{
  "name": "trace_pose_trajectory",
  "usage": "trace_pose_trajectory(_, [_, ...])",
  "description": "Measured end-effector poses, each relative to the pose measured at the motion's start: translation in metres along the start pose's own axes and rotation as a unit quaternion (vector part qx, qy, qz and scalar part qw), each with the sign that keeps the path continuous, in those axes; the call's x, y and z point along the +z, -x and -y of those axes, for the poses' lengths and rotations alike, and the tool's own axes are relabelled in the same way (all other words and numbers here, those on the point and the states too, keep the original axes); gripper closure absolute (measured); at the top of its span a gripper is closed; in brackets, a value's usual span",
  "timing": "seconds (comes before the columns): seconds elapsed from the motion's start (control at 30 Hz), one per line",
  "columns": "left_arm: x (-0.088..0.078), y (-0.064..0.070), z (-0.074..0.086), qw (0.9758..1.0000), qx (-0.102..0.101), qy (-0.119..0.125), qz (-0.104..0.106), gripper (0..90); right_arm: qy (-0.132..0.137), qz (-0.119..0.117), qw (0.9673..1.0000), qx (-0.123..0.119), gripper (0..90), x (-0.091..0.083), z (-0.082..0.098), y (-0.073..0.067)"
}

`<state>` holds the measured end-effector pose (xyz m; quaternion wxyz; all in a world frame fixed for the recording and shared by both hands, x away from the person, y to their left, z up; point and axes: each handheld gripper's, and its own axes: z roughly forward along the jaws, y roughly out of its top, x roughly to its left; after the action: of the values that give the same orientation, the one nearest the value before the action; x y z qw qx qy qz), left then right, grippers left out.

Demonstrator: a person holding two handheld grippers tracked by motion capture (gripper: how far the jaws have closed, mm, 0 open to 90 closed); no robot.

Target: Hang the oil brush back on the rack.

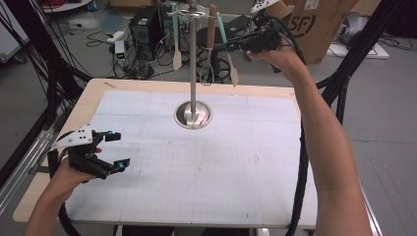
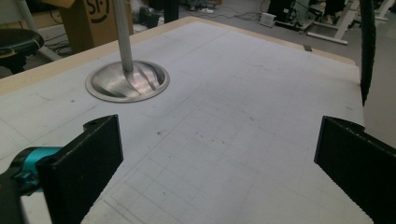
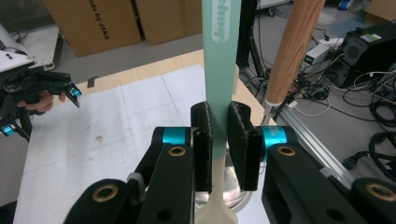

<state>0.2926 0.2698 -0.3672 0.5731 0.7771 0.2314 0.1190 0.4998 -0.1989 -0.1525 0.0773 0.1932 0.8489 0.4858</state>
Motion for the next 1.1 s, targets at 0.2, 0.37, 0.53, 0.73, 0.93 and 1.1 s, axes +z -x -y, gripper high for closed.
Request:
trace_pose_trajectory(0.2, [0.0,0.0,0.0,1.0,0.001,0.001,0.0,1.7,-0.002,0.003,1.0,0.002,79.8,0.002,0.001,0.002])
trace_pose_trajectory(0.37, [0.0,0.0,0.0,1.0,-0.001,0.001,0.0,1.6,-0.007,0.002,1.0,-0.001,79.8,0.004,0.0,0.002])
trace_pose_trajectory(0.53, [0.0,0.0,0.0,1.0,-0.001,0.002,0.001,1.7,-0.009,0.001,1.0,-0.002,79.8,0.009,-0.001,0.002])
trace_pose_trajectory(0.73, [0.0,0.0,0.0,1.0,-0.003,0.004,0.002,1.7,-0.006,-0.001,1.0,-0.001,79.7,0.017,-0.001,0.004])
trace_pose_trajectory(0.93, [0.0,0.0,0.0,1.0,-0.002,0.003,0.002,1.7,-0.004,0.0,1.0,0.003,79.5,0.022,-0.002,0.004])
trace_pose_trajectory(1.1, [0.0,-0.001,0.0,1.0,-0.004,0.001,0.002,1.7,-0.003,0.004,1.0,0.008,77.4,0.026,-0.002,0.004])
